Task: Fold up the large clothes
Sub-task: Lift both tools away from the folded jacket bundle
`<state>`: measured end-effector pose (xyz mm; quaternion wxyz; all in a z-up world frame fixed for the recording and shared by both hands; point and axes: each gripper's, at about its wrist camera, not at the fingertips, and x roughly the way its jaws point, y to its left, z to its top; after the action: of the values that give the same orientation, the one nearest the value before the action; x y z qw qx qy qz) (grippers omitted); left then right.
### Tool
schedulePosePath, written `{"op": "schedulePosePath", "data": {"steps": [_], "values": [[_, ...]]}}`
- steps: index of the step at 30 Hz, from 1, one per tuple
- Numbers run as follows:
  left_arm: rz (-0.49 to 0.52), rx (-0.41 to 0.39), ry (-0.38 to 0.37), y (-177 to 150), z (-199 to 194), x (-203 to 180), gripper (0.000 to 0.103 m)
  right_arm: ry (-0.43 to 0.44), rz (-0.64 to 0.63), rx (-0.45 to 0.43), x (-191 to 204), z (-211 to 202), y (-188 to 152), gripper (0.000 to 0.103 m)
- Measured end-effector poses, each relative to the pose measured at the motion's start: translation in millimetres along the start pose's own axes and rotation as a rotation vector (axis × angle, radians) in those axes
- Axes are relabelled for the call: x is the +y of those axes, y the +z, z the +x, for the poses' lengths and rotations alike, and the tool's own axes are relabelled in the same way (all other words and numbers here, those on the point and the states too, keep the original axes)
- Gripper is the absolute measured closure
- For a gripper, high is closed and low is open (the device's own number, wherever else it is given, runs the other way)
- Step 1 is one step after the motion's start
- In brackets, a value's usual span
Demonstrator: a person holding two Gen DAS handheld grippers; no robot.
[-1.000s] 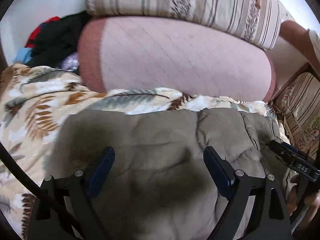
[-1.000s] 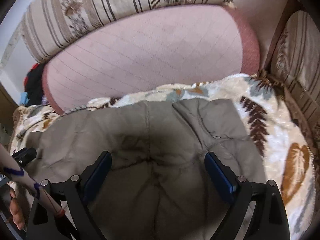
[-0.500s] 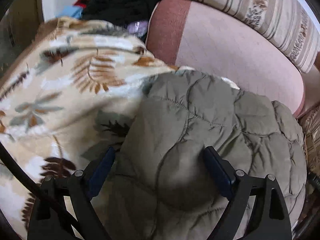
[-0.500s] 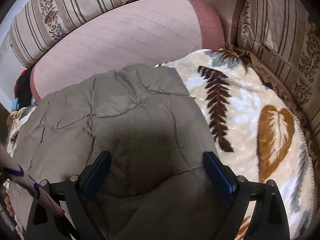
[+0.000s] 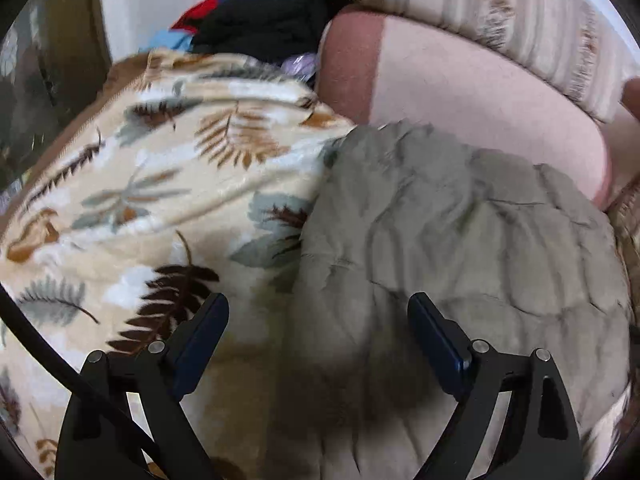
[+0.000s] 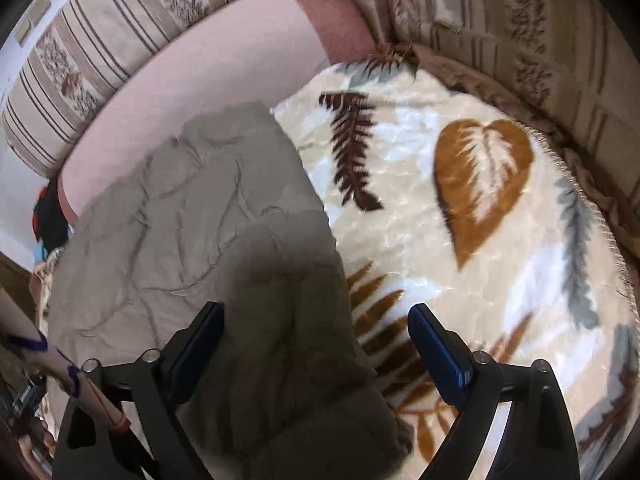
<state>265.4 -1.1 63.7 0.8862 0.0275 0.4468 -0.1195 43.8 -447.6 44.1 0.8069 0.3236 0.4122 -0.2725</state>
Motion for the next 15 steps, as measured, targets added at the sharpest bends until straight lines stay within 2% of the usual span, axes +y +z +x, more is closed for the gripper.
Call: {"op": "schedulePosePath", "data": {"steps": [3,9,15], "values": [[0.020,-0.042,0.005,-10.5,-31.1,-5.5,0.012,-0.004,-0.062,-0.045,5.5,-31.2,-10.0,0.007],[0.005,-0.024,0.011,-52.3,-81.8,-12.5,0.012,0.009,-0.087,-0.069,10.1,-79.8,-52.1,0.007],[-0.039,-0.037,-0.018,-100.7,-137.7,-23.5,0.012,0.098,-0.092,-0.060,29.8,-121.0,-108.1,0.007]]}}
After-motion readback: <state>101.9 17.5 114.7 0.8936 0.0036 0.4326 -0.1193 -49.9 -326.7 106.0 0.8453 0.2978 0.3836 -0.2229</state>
